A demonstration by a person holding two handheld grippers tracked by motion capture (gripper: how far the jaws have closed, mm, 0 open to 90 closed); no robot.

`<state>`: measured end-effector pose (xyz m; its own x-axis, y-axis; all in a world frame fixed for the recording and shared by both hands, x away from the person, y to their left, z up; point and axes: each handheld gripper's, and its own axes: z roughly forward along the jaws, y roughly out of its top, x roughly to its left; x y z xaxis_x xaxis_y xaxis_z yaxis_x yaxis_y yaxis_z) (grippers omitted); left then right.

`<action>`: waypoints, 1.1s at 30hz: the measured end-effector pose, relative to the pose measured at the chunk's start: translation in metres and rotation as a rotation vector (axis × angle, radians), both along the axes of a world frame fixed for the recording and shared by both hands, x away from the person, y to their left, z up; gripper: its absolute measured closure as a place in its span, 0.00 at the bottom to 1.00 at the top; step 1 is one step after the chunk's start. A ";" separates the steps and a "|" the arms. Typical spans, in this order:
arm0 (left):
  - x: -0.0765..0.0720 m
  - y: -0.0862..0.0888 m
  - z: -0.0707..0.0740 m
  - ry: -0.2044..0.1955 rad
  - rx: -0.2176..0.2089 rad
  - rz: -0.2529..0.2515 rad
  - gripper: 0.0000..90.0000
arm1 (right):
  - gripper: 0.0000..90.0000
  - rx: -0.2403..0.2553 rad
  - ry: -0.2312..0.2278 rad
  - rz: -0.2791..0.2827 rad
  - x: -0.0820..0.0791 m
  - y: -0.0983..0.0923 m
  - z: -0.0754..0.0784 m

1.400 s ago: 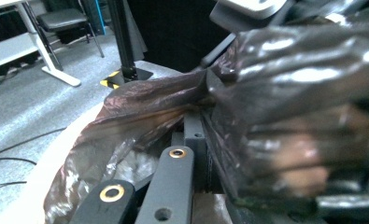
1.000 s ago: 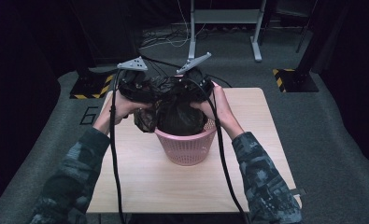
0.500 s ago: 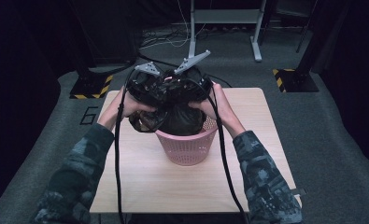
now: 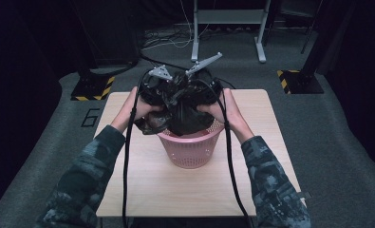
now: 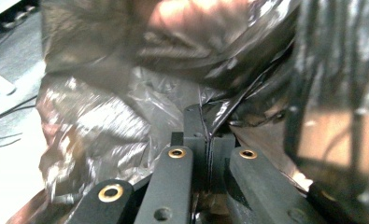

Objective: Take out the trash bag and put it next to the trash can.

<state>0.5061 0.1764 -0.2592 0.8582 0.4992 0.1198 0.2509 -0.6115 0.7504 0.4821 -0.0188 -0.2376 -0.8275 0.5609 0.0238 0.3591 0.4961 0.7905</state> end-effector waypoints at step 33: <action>-0.013 0.052 0.073 -0.116 -0.084 0.161 1.00 | 0.05 -0.093 0.069 -0.398 -0.055 -0.163 -0.097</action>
